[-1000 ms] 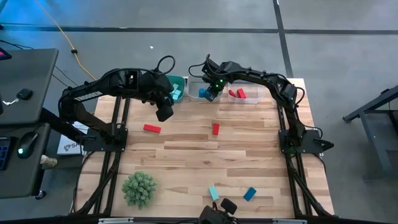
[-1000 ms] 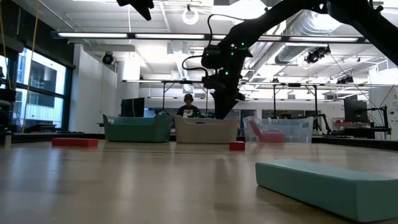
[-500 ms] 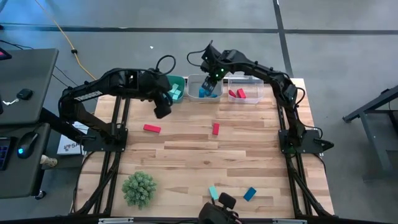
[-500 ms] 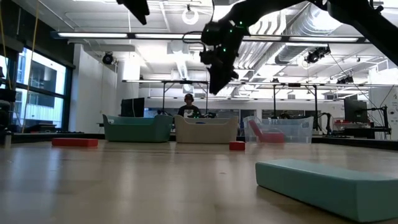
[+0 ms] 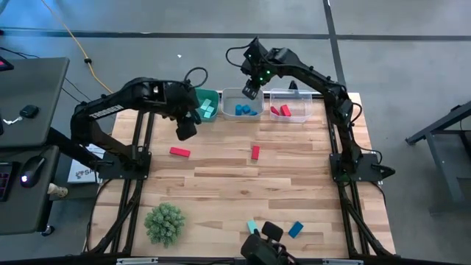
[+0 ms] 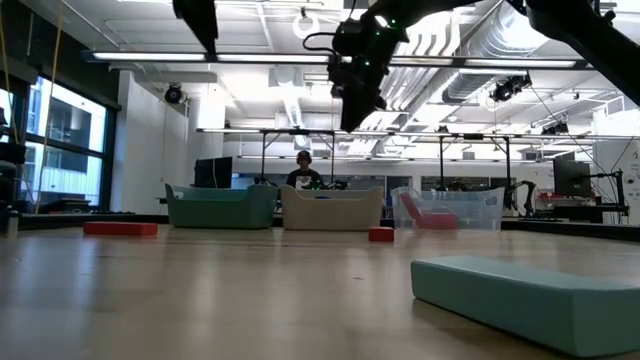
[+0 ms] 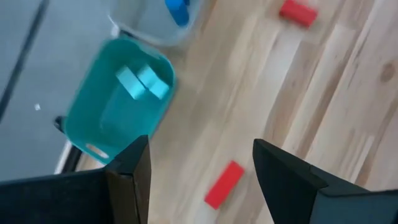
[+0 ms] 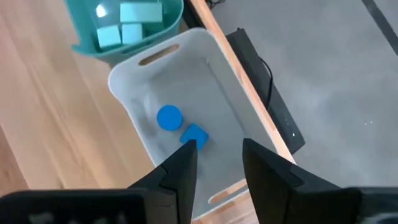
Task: Sort & place blocks by color
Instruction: Put the left red block into the transparent bin
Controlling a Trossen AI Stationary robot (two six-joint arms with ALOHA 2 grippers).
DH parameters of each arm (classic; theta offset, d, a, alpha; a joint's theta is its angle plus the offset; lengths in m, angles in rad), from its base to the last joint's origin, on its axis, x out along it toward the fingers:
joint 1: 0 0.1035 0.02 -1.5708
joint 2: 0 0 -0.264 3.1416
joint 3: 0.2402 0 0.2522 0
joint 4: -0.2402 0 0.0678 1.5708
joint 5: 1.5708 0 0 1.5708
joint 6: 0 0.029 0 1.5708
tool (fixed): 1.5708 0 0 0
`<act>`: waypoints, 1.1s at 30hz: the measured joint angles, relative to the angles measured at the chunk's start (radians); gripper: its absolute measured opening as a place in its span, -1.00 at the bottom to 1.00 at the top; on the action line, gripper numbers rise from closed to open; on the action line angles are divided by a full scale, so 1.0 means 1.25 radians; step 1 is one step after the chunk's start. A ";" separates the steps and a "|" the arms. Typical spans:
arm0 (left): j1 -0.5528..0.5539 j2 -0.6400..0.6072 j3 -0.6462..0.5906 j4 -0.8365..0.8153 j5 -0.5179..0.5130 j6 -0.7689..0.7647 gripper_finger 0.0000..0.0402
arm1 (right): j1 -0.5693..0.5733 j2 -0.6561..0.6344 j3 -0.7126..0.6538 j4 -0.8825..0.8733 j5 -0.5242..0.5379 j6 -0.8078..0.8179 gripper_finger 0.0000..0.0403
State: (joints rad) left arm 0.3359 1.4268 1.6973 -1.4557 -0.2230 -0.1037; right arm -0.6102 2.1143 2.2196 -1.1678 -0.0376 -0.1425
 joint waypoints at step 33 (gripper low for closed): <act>0.023 0.038 -0.556 0.151 0.092 0.072 0.00 | 0.000 0.000 -0.001 -0.017 -0.001 -0.012 -0.41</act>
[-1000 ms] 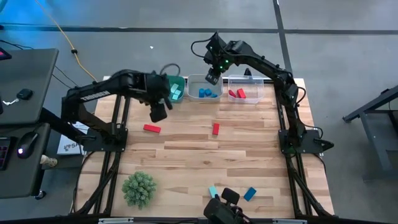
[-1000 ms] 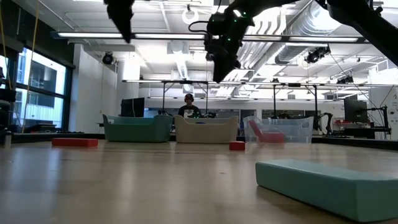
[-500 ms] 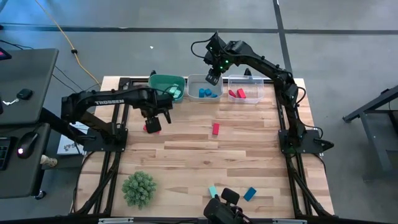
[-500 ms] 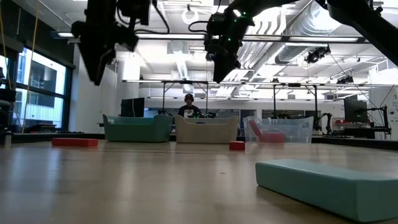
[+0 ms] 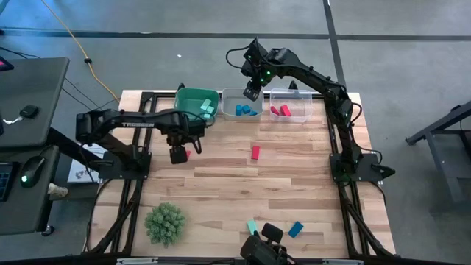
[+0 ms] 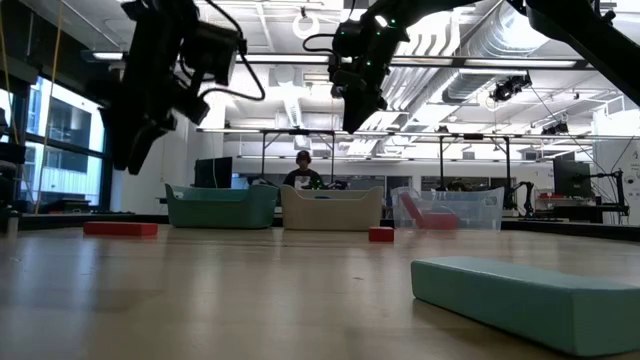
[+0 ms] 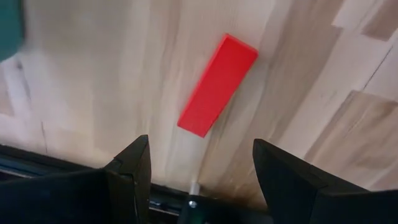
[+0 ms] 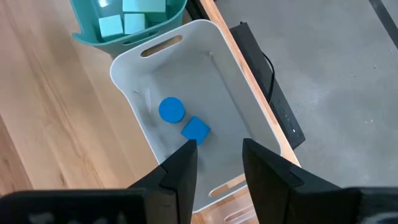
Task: Sort & place blocks by color
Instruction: Put the left red block into the transparent bin
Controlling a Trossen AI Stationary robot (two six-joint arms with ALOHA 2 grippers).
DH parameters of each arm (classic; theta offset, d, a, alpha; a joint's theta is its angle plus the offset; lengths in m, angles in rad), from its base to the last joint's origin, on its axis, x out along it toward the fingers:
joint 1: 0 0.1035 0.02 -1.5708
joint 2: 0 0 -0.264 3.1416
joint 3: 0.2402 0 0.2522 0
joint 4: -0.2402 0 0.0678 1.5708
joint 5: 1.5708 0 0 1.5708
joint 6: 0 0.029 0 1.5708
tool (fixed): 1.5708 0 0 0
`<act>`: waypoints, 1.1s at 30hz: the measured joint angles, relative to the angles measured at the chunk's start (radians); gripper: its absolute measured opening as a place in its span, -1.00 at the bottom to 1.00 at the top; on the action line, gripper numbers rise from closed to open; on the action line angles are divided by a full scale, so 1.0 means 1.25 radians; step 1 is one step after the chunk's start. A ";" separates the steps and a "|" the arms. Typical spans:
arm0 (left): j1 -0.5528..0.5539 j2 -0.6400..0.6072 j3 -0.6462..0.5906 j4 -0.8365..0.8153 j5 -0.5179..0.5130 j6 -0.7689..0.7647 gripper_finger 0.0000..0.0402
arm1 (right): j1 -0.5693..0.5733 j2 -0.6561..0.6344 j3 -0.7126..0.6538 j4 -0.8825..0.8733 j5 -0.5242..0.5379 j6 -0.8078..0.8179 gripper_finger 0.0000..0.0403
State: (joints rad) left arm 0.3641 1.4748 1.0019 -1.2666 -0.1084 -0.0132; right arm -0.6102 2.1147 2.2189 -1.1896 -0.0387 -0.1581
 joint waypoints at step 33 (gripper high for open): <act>0.056 0.214 -0.011 0.049 -0.027 0.227 0.00 | 0.002 0.000 0.000 -0.002 -0.031 0.018 -0.41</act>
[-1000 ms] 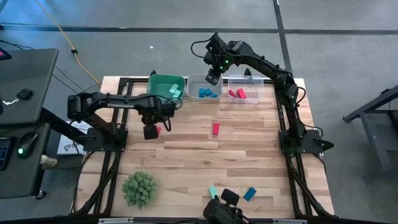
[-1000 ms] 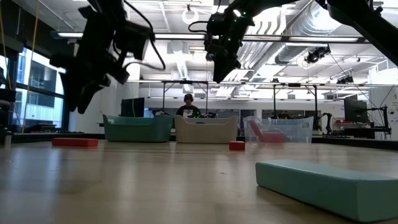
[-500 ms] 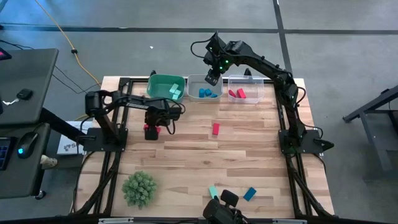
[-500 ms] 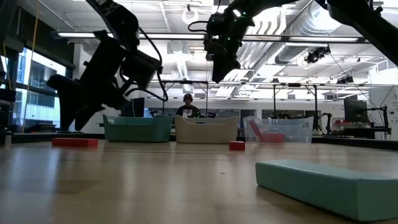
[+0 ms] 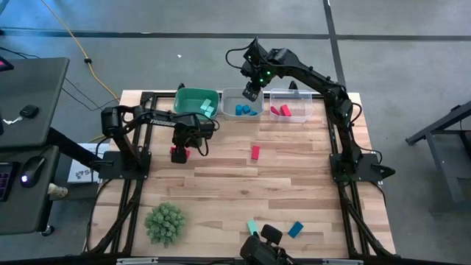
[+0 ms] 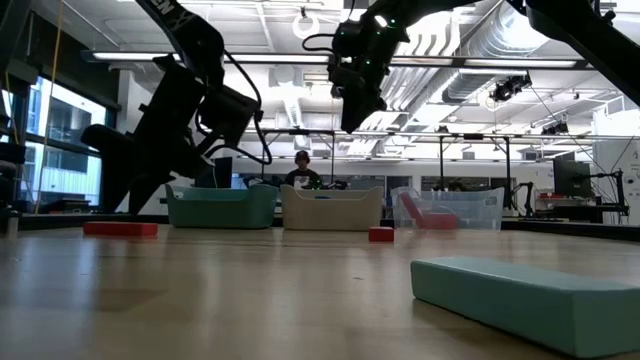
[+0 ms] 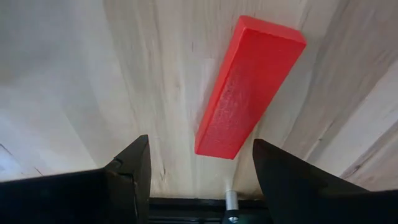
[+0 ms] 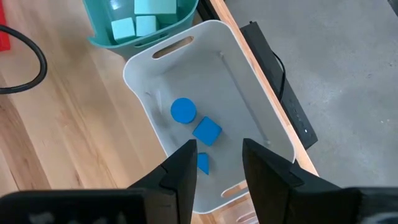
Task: Sort & place blocks by color
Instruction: Put the left red block into the transparent bin
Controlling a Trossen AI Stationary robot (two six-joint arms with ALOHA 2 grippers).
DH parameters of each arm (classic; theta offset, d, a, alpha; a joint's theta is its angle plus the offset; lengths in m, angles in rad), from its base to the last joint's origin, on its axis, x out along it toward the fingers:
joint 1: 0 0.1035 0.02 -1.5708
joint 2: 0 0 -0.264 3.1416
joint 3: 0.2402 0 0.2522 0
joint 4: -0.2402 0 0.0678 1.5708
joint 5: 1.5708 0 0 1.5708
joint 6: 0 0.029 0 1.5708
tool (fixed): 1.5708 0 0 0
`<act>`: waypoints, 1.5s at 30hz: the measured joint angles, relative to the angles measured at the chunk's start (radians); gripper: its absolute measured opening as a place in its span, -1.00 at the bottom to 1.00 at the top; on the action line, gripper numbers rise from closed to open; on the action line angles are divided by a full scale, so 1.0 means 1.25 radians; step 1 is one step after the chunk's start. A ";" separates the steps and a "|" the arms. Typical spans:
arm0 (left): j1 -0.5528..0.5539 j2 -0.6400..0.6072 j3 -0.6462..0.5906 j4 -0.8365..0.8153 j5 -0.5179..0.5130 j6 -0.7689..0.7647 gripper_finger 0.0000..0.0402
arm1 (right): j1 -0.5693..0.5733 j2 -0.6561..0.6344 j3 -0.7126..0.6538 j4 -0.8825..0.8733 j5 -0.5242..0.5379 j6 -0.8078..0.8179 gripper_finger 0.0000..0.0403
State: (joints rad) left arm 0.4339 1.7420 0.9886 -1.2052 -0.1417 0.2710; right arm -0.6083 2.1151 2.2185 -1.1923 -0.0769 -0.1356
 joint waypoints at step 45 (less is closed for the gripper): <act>-0.008 0.113 0.000 0.040 -0.013 0.020 -0.72 | 0.000 0.000 0.000 0.005 0.001 0.003 -0.41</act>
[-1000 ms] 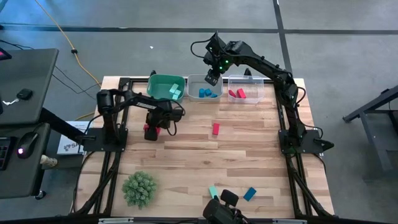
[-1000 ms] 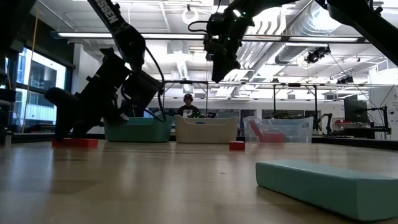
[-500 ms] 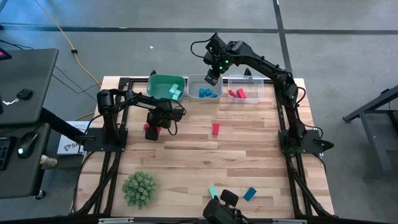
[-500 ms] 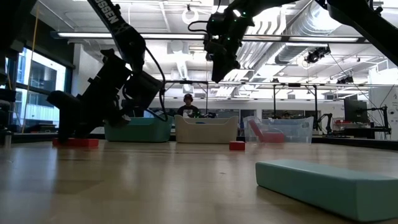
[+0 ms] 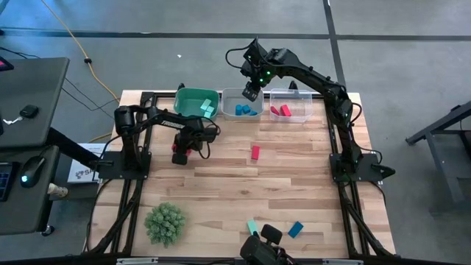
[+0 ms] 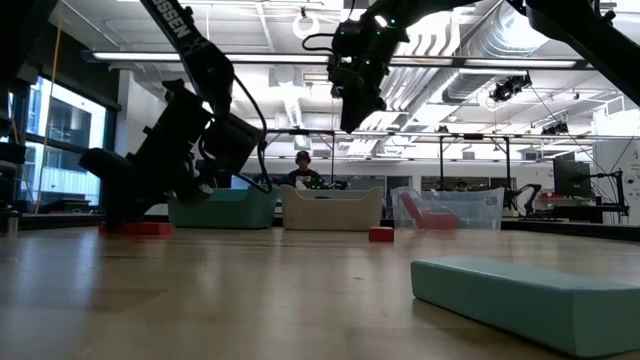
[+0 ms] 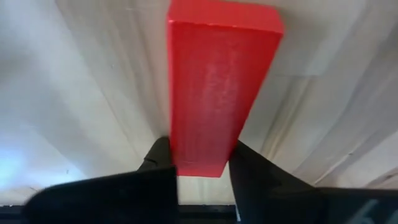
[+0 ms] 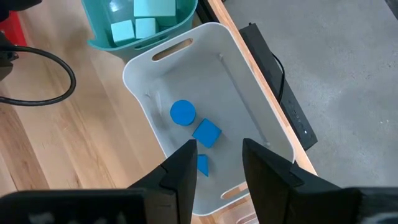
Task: Sort & place blocks by color
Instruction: Put the left red block into the transparent bin
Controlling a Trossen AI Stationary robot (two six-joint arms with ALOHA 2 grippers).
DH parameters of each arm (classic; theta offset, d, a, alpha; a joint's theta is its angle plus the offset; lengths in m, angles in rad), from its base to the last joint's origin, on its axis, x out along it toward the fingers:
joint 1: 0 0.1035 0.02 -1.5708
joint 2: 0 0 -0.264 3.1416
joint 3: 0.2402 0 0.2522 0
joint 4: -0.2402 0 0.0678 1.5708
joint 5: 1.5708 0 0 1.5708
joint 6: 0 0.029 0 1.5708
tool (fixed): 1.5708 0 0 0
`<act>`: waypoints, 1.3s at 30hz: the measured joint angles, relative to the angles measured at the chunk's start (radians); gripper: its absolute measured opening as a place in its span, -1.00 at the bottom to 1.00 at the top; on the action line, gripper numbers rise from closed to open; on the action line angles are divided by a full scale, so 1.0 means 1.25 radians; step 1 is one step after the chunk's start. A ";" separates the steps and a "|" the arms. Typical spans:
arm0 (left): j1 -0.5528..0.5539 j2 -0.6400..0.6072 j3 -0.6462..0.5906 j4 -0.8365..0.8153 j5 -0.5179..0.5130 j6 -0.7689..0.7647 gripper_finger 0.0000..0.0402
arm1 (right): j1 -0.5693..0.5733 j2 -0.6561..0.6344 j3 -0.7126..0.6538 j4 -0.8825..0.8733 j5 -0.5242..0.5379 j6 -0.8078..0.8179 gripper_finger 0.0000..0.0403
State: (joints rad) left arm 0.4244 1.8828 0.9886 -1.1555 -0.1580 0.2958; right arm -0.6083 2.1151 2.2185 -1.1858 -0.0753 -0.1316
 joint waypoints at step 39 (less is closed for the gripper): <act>-0.034 -0.265 0.074 0.094 0.099 -0.078 -1.00 | 0.088 -0.043 0.100 -0.099 -0.102 0.182 -0.41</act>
State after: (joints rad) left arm 0.3817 1.5520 1.0811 -1.0386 -0.0347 0.1980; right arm -0.4979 2.0615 2.3433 -1.3102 -0.2026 0.0965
